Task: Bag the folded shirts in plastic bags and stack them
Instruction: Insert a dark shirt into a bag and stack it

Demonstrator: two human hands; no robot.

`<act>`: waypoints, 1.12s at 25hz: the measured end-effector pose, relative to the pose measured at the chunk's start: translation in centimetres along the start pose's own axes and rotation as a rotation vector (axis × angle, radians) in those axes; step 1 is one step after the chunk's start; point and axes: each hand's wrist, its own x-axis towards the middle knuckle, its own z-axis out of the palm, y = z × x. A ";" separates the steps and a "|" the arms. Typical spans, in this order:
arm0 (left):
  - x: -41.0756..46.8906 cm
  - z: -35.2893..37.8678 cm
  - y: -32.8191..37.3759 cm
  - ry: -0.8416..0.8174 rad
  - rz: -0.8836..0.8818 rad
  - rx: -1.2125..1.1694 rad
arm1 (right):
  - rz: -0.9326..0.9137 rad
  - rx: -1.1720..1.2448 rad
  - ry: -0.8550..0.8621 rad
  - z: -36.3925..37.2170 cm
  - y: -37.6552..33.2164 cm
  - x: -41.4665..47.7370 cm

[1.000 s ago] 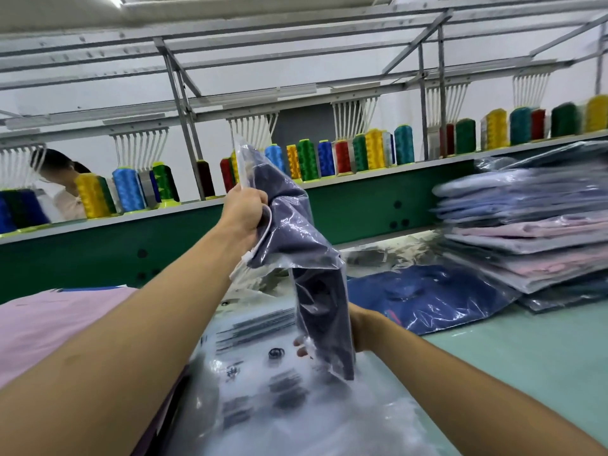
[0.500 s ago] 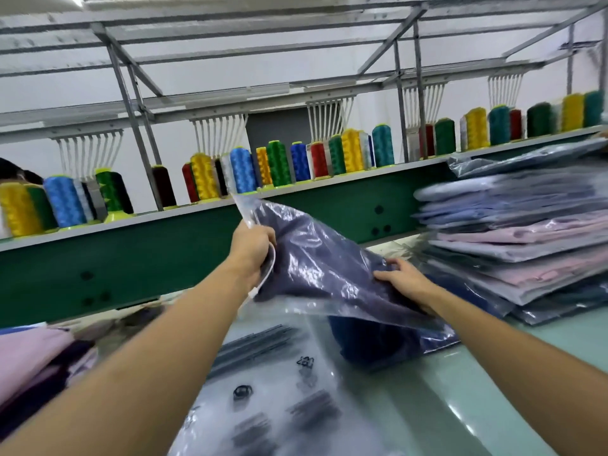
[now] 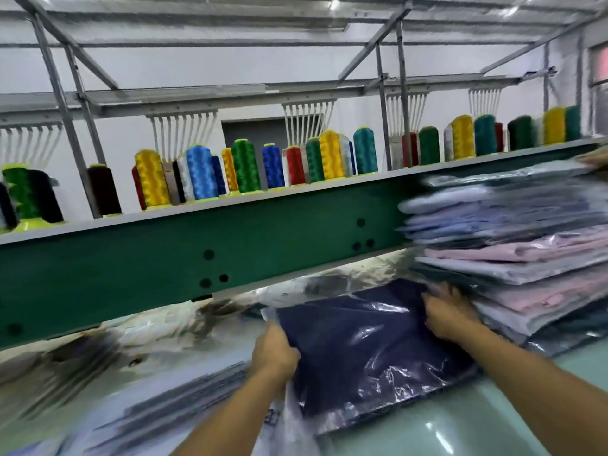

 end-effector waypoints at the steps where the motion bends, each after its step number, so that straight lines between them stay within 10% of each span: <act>1: 0.2 0.0 0.5 0.028 0.042 0.215 | -0.002 -0.085 0.063 0.1 -0.4 -0.1; 4: 0.4 0.7 2.8 0.089 0.183 0.549 | -0.184 -0.109 0.171 0.2 -2.4 0.0; 9: 1.1 4.6 5.0 -0.253 0.130 0.396 | -0.187 0.148 -0.139 1.0 -3.2 1.1; 21: 0.7 5.8 5.1 -0.284 0.087 0.454 | -0.177 0.045 -0.270 1.1 -4.1 2.2; 28: -2.7 2.4 5.7 -0.169 0.214 0.233 | -0.184 0.072 0.169 -3.5 -9.4 -4.6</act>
